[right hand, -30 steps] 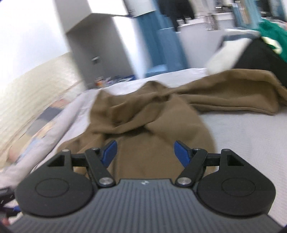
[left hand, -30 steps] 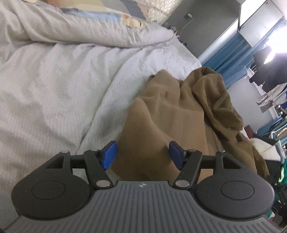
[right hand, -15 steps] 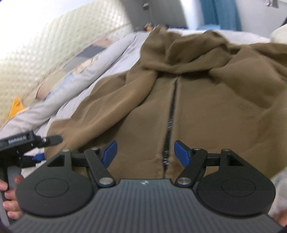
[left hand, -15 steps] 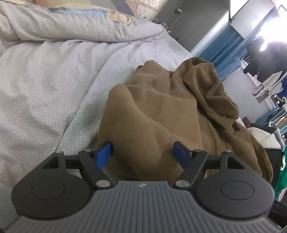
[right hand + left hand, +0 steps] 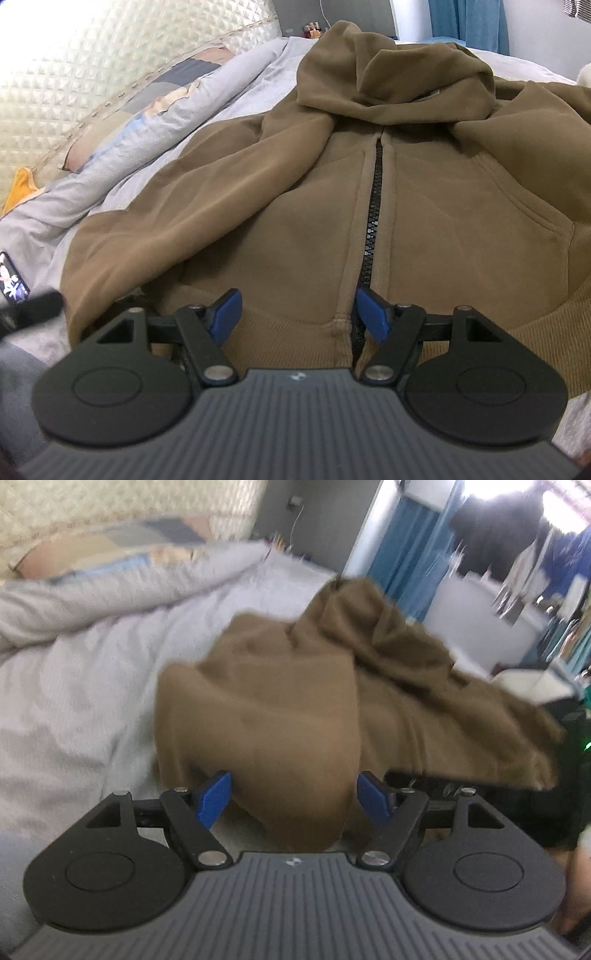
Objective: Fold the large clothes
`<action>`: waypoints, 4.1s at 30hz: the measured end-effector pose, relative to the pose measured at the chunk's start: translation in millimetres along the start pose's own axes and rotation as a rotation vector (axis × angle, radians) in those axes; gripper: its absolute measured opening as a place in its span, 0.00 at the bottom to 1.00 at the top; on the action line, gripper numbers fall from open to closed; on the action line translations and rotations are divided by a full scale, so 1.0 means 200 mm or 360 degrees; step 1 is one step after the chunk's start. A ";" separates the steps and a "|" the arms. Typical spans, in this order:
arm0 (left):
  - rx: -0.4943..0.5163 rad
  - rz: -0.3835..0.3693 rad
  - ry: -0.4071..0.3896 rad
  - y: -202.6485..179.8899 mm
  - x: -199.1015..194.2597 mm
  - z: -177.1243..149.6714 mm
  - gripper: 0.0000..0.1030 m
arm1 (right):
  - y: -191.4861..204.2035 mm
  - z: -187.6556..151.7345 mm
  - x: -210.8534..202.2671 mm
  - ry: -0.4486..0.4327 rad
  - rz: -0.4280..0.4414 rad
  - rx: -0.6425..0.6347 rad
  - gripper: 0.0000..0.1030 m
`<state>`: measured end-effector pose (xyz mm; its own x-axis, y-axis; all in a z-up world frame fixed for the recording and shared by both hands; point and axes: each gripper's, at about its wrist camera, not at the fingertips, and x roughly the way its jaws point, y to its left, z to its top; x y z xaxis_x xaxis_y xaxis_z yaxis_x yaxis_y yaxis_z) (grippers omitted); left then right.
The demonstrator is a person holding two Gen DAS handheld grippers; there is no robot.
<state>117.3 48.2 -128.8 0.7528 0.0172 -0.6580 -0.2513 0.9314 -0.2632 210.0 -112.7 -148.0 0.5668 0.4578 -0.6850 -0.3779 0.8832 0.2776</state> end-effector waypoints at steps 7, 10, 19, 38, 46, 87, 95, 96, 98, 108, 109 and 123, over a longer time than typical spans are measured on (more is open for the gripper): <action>0.0009 0.0176 -0.0030 -0.03 0.12 -0.05 0.57 | -0.02 -0.01 -0.02 -0.0018 0.0004 0.0037 0.65; -0.0062 0.0165 -0.0116 0.00 0.06 -0.02 0.37 | -0.01 -0.01 -0.02 -0.0020 0.0004 0.0036 0.65; -0.0334 0.0111 -0.0350 0.22 -0.23 0.18 0.24 | -0.03 -0.01 -0.02 -0.0024 0.0023 0.0052 0.65; -0.0685 0.0382 -0.0528 1.01 0.10 2.00 0.22 | -0.13 0.07 0.07 -0.0170 -0.0143 0.0115 0.65; -0.0492 0.0717 -0.0501 1.13 0.88 2.57 0.22 | -0.12 0.19 0.21 -0.0282 -0.0180 0.0033 0.66; -0.0167 0.0229 -0.0095 0.36 0.53 1.30 0.69 | -0.23 0.15 0.06 -0.0473 -0.0205 0.0208 0.66; -0.0163 0.0023 0.0023 0.12 0.40 0.66 0.69 | -0.20 0.06 -0.12 -0.0509 -0.0192 0.0192 0.66; -0.0178 0.0008 0.0042 0.11 0.39 0.59 0.69 | -0.21 0.05 -0.15 -0.0501 -0.0193 0.0200 0.66; -0.0215 -0.0028 0.0084 0.11 0.37 0.48 0.69 | -0.21 0.03 -0.19 -0.0494 -0.0178 0.0229 0.67; -0.0295 -0.0126 0.0192 0.21 0.47 0.31 0.69 | -0.35 -0.01 -0.28 -0.0347 -0.0510 0.0409 0.66; -0.0282 -0.0111 0.0192 0.21 0.48 0.32 0.69 | -0.37 -0.01 -0.30 -0.0361 -0.0525 0.0443 0.66; -0.0521 -0.0181 0.0260 0.35 0.57 0.33 0.69 | -0.61 0.01 -0.25 -0.0266 -0.0742 0.0708 0.88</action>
<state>225.4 140.1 -175.1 0.6867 -0.1624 -0.7086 -0.3727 0.7583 -0.5349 228.8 -242.6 -146.5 0.7173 -0.0042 -0.6967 0.2521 0.9338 0.2540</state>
